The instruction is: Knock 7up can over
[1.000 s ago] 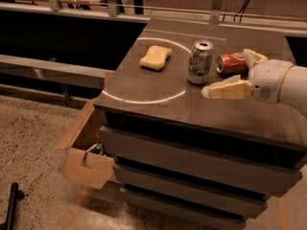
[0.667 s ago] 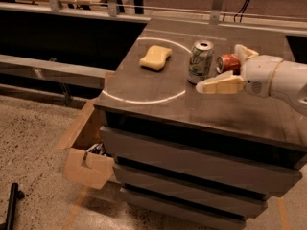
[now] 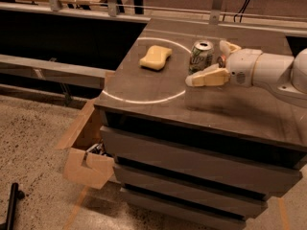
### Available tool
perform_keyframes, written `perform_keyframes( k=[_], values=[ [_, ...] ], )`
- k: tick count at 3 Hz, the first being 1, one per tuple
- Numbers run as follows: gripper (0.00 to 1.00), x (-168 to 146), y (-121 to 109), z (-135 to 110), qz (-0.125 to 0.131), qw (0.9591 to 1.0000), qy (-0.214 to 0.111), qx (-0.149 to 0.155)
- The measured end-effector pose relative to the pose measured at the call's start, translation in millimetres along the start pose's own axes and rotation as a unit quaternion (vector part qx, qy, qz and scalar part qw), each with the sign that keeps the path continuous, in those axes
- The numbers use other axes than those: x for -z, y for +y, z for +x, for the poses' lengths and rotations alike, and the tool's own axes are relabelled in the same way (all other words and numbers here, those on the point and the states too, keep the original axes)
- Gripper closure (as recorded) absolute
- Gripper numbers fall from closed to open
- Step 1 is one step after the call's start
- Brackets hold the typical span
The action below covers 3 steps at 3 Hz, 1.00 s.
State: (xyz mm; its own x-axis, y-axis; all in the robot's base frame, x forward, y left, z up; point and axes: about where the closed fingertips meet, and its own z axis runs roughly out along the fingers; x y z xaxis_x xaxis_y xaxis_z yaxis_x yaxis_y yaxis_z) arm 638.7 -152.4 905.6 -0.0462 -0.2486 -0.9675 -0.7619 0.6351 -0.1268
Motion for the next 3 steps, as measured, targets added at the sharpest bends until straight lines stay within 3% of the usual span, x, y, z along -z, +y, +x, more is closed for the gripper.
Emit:
perform_keyframes(
  k=[1,2,3],
  values=[
    [0.00,-19.8,-6.2,3.9,-0.008,0.9999,0.002,-0.009],
    [0.16,-35.0,-6.0,5.1,-0.019,0.9997,0.004,-0.013],
    [0.40,-41.6,-4.0,7.5,-0.027,0.9995,0.005,-0.017]
  ],
)
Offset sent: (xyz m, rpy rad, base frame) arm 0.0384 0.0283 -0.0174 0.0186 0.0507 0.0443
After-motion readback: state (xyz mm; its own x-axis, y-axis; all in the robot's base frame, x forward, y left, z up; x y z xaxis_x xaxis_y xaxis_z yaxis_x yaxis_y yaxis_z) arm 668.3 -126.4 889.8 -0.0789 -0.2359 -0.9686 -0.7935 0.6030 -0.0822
